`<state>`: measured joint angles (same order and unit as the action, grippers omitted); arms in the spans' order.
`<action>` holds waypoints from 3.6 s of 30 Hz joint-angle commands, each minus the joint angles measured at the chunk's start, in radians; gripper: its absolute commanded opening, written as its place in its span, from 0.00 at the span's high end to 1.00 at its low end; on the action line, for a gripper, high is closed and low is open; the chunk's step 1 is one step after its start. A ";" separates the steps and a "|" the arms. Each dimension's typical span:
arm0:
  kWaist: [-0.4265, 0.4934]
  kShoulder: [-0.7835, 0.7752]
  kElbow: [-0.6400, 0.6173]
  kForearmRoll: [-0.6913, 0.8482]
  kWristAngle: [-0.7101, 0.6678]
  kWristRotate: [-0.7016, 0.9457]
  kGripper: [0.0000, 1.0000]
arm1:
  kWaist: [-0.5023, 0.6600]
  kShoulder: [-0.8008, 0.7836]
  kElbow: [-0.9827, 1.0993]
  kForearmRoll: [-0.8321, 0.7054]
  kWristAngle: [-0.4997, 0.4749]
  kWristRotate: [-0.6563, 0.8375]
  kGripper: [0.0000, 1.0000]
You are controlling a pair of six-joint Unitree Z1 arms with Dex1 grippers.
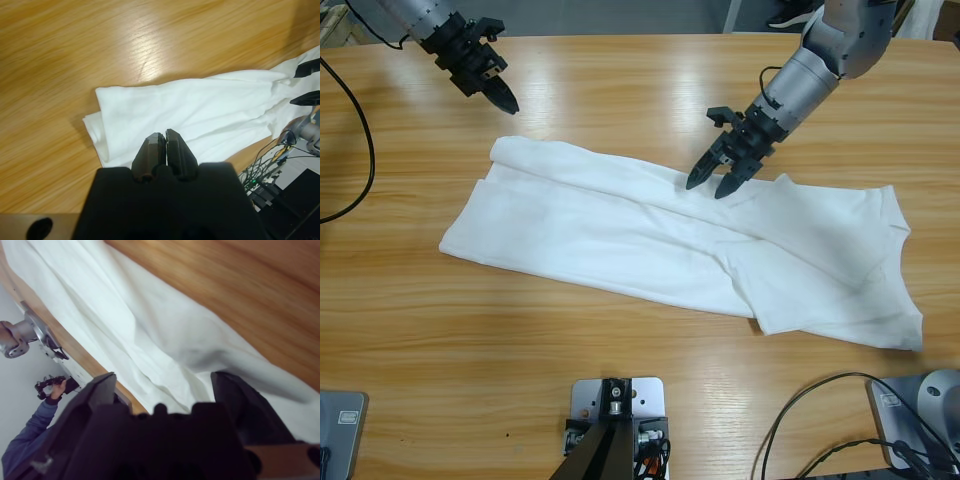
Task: Fold clothes
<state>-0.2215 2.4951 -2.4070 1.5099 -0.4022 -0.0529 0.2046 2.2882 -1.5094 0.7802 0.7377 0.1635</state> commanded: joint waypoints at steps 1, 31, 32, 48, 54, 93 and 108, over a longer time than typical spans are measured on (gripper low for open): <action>-0.013 0.086 0.037 0.151 0.033 -0.027 0.25 | 0.003 0.050 0.017 -0.006 0.023 0.002 0.22; -0.107 0.145 -0.098 0.151 0.110 -0.038 0.07 | -0.023 0.046 0.032 -0.002 0.026 -0.019 0.22; -0.106 0.149 -0.097 0.151 0.111 -0.038 0.07 | -0.024 0.046 0.033 -0.002 0.026 -0.020 0.22; -0.076 0.192 -0.079 0.151 0.155 -0.054 0.14 | -0.038 0.040 0.048 -0.002 0.026 -0.035 0.22; -0.076 0.186 -0.069 0.152 0.163 -0.046 1.00 | -0.043 0.040 0.046 -0.001 0.026 -0.038 0.22; -0.067 -0.009 0.046 0.150 0.166 -0.008 1.00 | -0.047 0.042 0.044 0.000 0.029 -0.039 0.21; -0.068 -0.007 0.052 0.150 0.161 0.001 1.00 | -0.042 -0.054 -0.222 0.309 -0.102 -0.051 0.00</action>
<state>-0.2885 2.4671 -2.3875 1.5099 -0.2426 -0.0615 0.1733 2.2345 -1.6097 0.9495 0.6433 0.1220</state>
